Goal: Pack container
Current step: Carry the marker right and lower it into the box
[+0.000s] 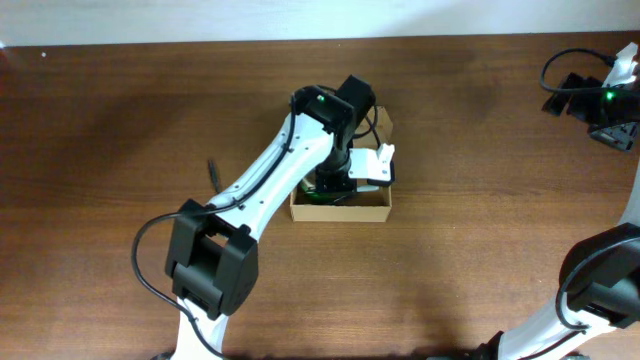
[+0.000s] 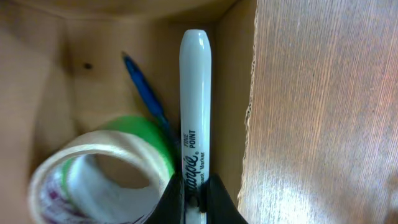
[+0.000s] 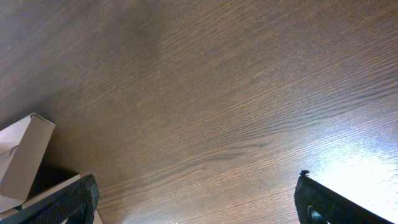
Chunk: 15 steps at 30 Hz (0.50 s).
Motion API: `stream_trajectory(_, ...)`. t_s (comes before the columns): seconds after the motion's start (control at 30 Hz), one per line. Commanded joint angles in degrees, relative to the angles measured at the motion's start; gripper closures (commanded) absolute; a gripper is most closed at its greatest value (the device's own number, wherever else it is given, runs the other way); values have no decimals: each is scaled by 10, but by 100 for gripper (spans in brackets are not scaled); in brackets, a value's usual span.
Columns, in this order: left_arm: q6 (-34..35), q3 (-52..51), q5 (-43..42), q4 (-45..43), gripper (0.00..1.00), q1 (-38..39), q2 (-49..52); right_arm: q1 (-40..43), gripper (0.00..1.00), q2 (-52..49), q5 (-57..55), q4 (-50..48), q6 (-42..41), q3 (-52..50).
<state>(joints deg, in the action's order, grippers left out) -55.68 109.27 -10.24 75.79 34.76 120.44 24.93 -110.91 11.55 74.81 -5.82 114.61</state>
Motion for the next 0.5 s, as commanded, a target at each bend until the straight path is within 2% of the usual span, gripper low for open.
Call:
stream_trajectory(0.0,10,-26,0,-9,98,0,-1,-2,1,-2,3,0,-1,-2)
stream_trajectory(0.2,10,-35,0,-16,96,0,0,-2,1,-2,3,0,-1,-2)
stream_trajectory(0.3,27,-35,5,-23,59,0,0,-2,1,-2,3,0,-1,-2)
stream_trajectory(0.33,28,-35,8,-23,55,0,0,-2,1,-2,3,0,-1,-2)
stream_trajectory(0.47,71,-21,91,-5,57,2,-5,-2,1,-2,3,0,-1,-2)
